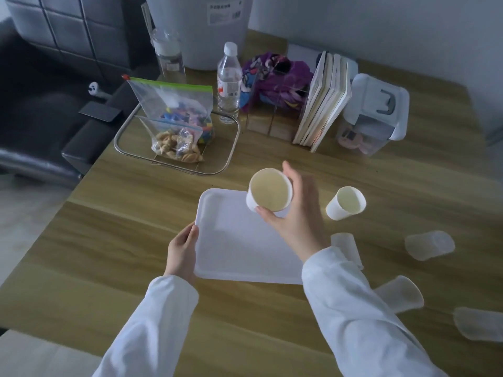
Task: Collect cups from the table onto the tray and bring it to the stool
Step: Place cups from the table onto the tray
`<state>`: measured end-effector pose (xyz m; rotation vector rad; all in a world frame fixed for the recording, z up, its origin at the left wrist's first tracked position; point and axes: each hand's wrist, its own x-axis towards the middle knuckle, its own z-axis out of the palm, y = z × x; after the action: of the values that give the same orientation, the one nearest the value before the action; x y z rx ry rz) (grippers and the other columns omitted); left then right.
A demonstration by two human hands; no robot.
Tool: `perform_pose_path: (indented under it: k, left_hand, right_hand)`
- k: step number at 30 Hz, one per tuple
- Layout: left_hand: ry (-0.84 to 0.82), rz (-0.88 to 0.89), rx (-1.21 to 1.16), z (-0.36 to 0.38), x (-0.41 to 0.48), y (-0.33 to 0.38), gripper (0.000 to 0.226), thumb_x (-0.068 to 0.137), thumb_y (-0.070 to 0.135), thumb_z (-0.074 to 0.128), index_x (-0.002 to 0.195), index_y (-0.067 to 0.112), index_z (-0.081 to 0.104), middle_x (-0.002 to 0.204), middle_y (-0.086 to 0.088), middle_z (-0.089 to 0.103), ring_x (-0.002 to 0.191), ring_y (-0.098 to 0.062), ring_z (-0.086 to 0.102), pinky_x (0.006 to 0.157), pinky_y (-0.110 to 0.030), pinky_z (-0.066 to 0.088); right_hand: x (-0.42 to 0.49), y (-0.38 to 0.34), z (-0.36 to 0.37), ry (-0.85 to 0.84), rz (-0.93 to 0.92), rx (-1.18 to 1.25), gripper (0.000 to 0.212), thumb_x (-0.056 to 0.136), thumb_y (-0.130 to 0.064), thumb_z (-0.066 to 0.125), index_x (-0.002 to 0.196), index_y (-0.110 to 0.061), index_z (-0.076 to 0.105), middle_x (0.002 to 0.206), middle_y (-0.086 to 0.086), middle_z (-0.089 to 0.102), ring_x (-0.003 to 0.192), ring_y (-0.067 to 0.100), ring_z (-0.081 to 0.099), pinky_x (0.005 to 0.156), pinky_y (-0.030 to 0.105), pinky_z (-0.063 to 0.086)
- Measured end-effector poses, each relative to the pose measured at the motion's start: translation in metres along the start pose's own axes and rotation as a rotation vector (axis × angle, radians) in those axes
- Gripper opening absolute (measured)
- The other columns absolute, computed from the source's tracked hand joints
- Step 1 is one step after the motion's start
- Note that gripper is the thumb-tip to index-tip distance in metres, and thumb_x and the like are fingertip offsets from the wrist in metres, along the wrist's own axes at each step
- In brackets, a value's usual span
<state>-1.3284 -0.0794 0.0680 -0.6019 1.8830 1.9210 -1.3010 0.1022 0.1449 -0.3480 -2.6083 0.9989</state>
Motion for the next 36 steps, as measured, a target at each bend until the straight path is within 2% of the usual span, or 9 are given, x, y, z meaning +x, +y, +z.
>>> perform_pose_path:
  k: [3, 9, 15, 21, 29, 34, 36]
  left_hand:
    - [-0.003, 0.009, -0.001, 0.002, -0.003, -0.001, 0.024, 0.096, 0.021, 0.044, 0.106, 0.021, 0.065, 0.092, 0.005, 0.068, 0.087, -0.018, 0.062, 0.073, -0.029, 0.05]
    - [-0.02, 0.028, 0.022, 0.001, -0.006, -0.004, 0.027, 0.096, 0.019, 0.043, 0.108, 0.019, 0.067, 0.095, 0.005, 0.069, 0.092, -0.019, 0.062, 0.085, -0.032, 0.048]
    - [-0.041, 0.029, 0.034, 0.002, -0.007, -0.007, 0.029, 0.096, 0.018, 0.042, 0.112, 0.014, 0.066, 0.094, 0.001, 0.069, 0.092, -0.021, 0.061, 0.085, -0.033, 0.048]
    - [-0.045, 0.012, 0.029, 0.002, -0.009, -0.01, 0.031, 0.096, 0.019, 0.042, 0.114, 0.014, 0.066, 0.097, -0.002, 0.069, 0.092, -0.022, 0.062, 0.086, -0.035, 0.048]
    - [-0.044, 0.014, 0.046, 0.005, -0.011, -0.009, 0.028, 0.096, 0.02, 0.042, 0.104, 0.023, 0.068, 0.099, -0.003, 0.071, 0.096, -0.024, 0.064, 0.09, -0.039, 0.049]
    - [-0.032, 0.021, 0.042, 0.009, -0.009, -0.006, 0.029, 0.096, 0.02, 0.042, 0.091, 0.033, 0.067, 0.092, 0.002, 0.071, 0.09, -0.023, 0.064, 0.085, -0.038, 0.05]
    - [-0.018, 0.026, 0.042, 0.009, -0.008, -0.004, 0.029, 0.096, 0.02, 0.043, 0.088, 0.035, 0.066, 0.091, 0.004, 0.07, 0.089, -0.021, 0.063, 0.084, -0.037, 0.05]
  right_hand:
    - [0.0, -0.008, 0.015, -0.084, -0.015, -0.005, 0.086, 0.064, -0.024, 0.08, 0.136, -0.009, 0.035, 0.122, 0.013, 0.048, 0.117, 0.025, 0.042, 0.096, 0.017, 0.027]
    - [-0.001, -0.019, 0.035, -0.185, -0.014, 0.002, 0.089, 0.066, -0.025, 0.079, 0.14, -0.014, 0.03, 0.127, 0.01, 0.045, 0.123, 0.024, 0.039, 0.101, 0.024, 0.03]
    - [-0.004, -0.018, 0.043, -0.231, -0.012, 0.001, 0.088, 0.068, -0.025, 0.078, 0.14, -0.013, 0.028, 0.13, 0.011, 0.042, 0.127, 0.025, 0.035, 0.104, 0.029, 0.032]
    - [-0.004, -0.014, 0.047, -0.228, -0.014, 0.006, 0.087, 0.069, -0.027, 0.077, 0.14, -0.013, 0.029, 0.129, 0.011, 0.042, 0.125, 0.025, 0.035, 0.101, 0.024, 0.029]
    - [-0.005, -0.008, 0.04, -0.229, 0.003, 0.058, 0.09, 0.067, -0.028, 0.078, 0.14, -0.014, 0.028, 0.131, 0.01, 0.041, 0.127, 0.023, 0.033, 0.101, 0.022, 0.026]
    - [0.001, 0.009, 0.016, -0.111, 0.03, 0.105, 0.084, 0.067, -0.025, 0.079, 0.137, -0.01, 0.035, 0.126, 0.012, 0.047, 0.119, 0.028, 0.045, 0.1, 0.039, 0.04]
    - [0.005, 0.029, -0.002, -0.028, 0.082, 0.107, 0.079, 0.069, -0.024, 0.077, 0.135, -0.01, 0.037, 0.126, 0.011, 0.049, 0.117, 0.027, 0.047, 0.099, 0.041, 0.041]
